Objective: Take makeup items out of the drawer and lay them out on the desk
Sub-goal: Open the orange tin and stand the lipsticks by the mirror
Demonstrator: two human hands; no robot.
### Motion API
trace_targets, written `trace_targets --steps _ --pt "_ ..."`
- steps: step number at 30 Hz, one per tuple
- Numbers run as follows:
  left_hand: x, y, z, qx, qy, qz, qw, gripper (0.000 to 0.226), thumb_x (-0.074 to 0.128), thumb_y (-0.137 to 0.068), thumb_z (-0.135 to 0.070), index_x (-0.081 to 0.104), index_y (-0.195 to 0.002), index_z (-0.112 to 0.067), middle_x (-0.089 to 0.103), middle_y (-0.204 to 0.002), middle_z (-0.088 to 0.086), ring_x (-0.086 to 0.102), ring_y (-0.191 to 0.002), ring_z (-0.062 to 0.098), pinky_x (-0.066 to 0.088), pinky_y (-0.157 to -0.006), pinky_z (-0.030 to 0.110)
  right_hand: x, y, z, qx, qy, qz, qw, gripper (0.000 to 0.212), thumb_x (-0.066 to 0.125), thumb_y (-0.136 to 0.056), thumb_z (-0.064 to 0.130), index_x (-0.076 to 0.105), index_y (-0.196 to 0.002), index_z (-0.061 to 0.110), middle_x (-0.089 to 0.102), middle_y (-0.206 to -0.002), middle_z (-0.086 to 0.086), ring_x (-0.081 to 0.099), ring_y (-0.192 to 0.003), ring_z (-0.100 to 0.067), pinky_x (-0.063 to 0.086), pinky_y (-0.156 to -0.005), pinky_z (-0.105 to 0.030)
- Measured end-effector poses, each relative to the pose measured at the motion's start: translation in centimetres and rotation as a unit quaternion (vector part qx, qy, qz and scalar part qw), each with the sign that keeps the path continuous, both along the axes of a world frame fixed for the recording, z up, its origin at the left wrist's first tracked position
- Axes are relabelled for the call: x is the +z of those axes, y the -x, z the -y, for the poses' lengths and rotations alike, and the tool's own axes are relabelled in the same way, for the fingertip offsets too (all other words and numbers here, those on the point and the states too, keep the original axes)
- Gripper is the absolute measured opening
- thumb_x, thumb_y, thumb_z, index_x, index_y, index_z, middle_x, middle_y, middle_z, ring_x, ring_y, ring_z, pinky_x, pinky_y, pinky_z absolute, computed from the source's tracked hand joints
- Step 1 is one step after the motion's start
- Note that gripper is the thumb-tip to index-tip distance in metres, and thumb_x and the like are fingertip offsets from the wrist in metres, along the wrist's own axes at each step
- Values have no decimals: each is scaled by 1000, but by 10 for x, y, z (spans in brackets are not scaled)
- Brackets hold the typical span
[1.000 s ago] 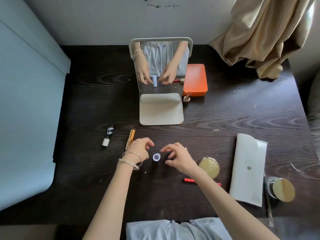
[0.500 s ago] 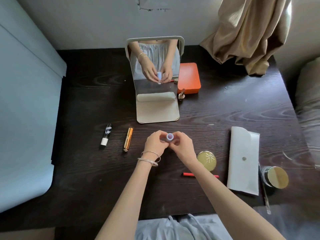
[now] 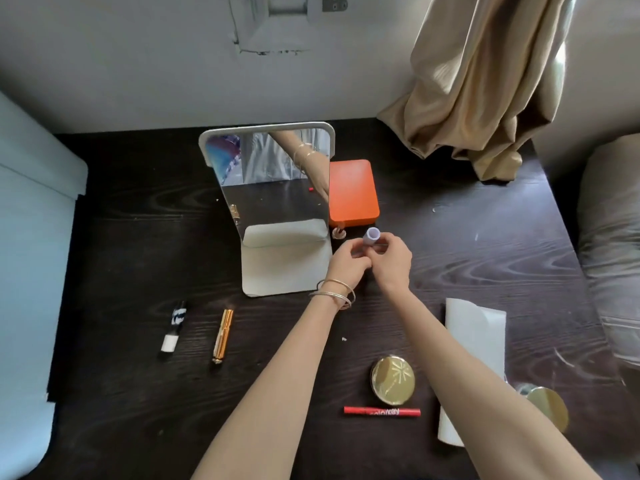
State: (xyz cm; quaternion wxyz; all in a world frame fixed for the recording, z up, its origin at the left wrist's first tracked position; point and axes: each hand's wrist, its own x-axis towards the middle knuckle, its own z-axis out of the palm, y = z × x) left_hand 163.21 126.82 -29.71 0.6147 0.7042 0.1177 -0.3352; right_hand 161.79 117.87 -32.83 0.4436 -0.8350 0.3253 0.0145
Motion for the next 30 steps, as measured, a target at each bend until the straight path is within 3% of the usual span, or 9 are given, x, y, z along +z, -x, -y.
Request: trace_targets --steps 3,6,9,14,18,23,25,30 --pt "-11 -13 13 -4 13 -13 1000 54 44 -78 16 54 -127 -3 61 -124 17 56 -119 27 42 -105 35 -10 -19 10 -13 -7 -11 1000 20 65 -83 12 65 -103 12 66 -102 -7 61 -92 -17 45 -80 -27" --pt "-23 -20 19 5 22 -26 999 57 43 -79 14 52 -131 -8 61 -124 16 56 -119 27 41 -107 40 -18 -29 15 -16 -21 -16 1000 21 64 -83 12 66 -103 12 67 -101 -7 63 -94 -19 50 -85 -32" --pt "-28 -24 21 16 30 -35 999 56 41 -81 14 51 -132 -8 62 -122 18 57 -117 30 42 -106 39 -23 -33 15 -21 -28 -18 999 21 65 -83 13 65 -103 14 67 -100 -5 63 -91 -16 51 -85 -33" --pt "-26 -24 21 25 23 -48 998 57 38 -82 14 47 -135 -6 61 -121 19 56 -102 19 43 -99 34 -27 -31 12 -25 -30 -7 999 21 66 -81 11 63 -102 17 66 -97 -3 63 -91 -15 52 -84 -35" --pt "-19 -23 21 25 20 -54 998 56 35 -83 16 46 -135 -3 60 -105 11 54 -93 17 44 -87 27 -27 -30 10 -32 -32 -4 999 23 66 -81 11 60 -102 16 65 -96 -3 63 -90 -15 52 -84 -36" --pt "-17 -22 19 21 8 -58 998 53 37 -85 14 48 -133 -4 57 -83 -2 51 -75 11 41 -83 29 -25 -32 10 -12 -8 -10 1000 25 67 -82 12 59 -105 14 58 -107 -3 61 -86 -12 47 -79 -26" --pt "-15 -23 19 24 11 -64 998 52 37 -85 15 48 -133 -3 56 -81 -2 52 -77 13 41 -85 30 -24 -33 11 -8 0 -17 1000 25 68 -82 14 59 -106 14 56 -106 -3 59 -85 -11 45 -78 -25" --pt "-9 -23 18 17 11 -58 998 51 38 -87 13 47 -134 -5 57 -104 9 53 -95 20 43 -92 32 -25 -33 11 -8 -1 -18 1000 26 68 -82 14 60 -107 14 56 -108 -3 62 -88 -13 50 -82 -30"
